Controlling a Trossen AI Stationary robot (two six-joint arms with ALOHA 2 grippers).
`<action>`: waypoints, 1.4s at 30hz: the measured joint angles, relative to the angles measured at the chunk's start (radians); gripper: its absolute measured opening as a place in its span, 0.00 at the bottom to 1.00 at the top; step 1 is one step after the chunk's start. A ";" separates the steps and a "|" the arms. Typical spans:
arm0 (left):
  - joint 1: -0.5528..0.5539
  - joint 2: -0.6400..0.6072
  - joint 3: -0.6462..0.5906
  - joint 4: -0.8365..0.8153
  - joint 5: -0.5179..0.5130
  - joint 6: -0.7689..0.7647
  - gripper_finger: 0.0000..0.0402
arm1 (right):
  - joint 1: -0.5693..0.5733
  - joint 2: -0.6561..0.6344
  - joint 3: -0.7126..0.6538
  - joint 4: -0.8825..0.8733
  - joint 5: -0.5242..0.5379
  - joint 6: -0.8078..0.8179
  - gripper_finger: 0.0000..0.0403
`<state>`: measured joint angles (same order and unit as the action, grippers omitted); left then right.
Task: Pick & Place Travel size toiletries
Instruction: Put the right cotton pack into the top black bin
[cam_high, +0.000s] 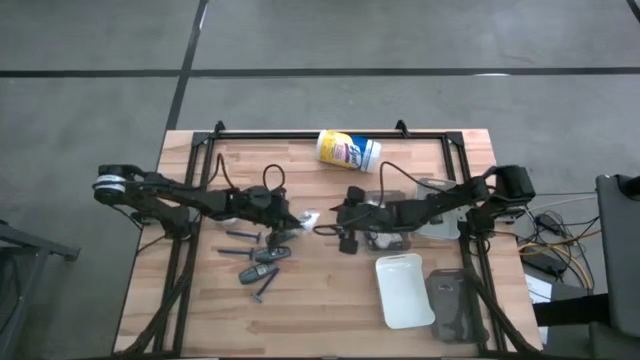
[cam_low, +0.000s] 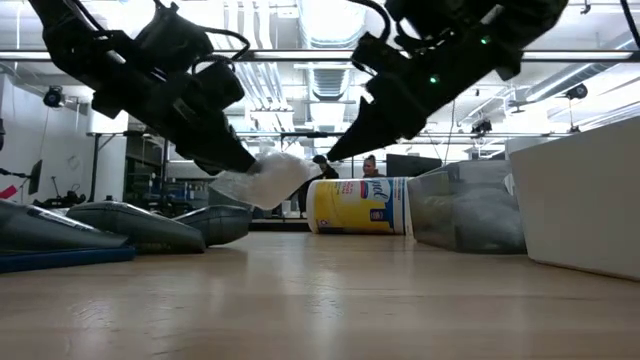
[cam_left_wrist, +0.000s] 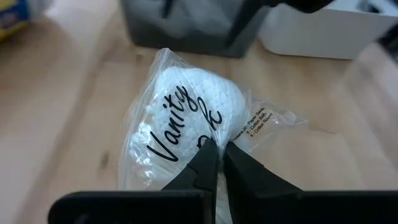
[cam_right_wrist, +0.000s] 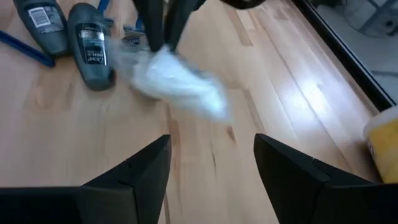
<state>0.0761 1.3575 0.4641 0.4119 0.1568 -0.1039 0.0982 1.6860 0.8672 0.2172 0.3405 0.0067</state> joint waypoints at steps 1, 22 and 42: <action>-0.004 0.000 0.000 0.001 0.015 0.000 0.05 | 0.000 0.012 0.017 0.000 0.000 -0.009 0.57; -0.038 0.000 -0.003 0.074 0.088 0.064 0.05 | 0.001 0.103 0.141 -0.039 -0.194 -0.107 0.44; -0.038 0.000 -0.003 0.109 0.077 0.054 0.06 | 0.002 0.092 0.140 -0.111 -0.216 -0.066 0.02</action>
<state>0.0383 1.3575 0.4614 0.5212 0.2334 -0.0497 0.1001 1.7780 1.0069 0.1059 0.1249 -0.0593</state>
